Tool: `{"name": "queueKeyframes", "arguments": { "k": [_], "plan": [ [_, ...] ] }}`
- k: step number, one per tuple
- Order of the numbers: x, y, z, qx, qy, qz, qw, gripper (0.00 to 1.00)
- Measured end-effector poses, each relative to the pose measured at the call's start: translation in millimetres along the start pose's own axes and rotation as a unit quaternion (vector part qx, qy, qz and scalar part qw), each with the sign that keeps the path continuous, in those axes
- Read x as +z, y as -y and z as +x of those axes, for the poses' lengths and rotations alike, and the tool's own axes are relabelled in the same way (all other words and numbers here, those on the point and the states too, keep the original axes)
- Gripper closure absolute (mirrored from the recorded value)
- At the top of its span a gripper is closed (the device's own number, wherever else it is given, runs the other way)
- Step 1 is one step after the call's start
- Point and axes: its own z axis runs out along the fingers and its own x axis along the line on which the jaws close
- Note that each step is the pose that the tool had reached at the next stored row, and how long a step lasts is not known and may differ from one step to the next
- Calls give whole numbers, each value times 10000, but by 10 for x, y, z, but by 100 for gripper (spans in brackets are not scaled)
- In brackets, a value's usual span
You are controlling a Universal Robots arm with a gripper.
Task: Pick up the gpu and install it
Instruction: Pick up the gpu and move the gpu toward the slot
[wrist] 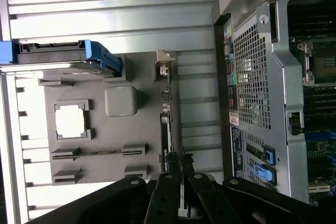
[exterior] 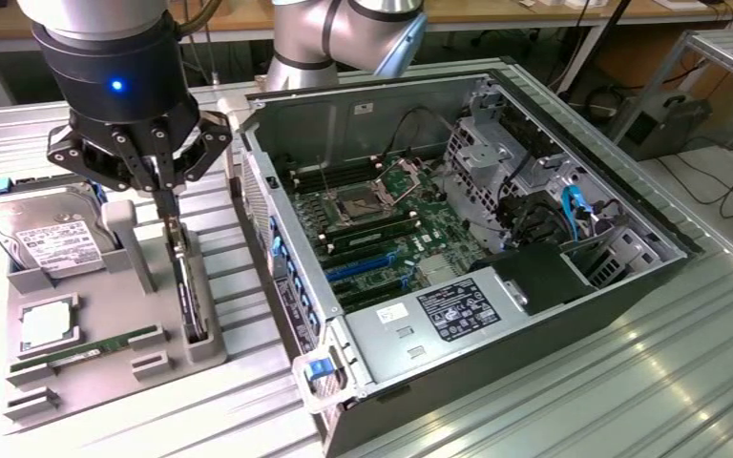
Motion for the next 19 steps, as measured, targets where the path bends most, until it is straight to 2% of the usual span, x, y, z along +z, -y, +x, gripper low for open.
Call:
{"name": "queueKeyframes", "arguments": {
  "k": [3,5,6,11,19],
  "plan": [
    [0,0,0,0,0,0,10000,71],
    [1,0,2,0,1,0,10000,71],
    [5,1,8,1,4,-1,10000,64],
    [103,10,36,0,6,1,10000,64],
    [303,117,48,1,6,1,10000,64]
  ]
}}
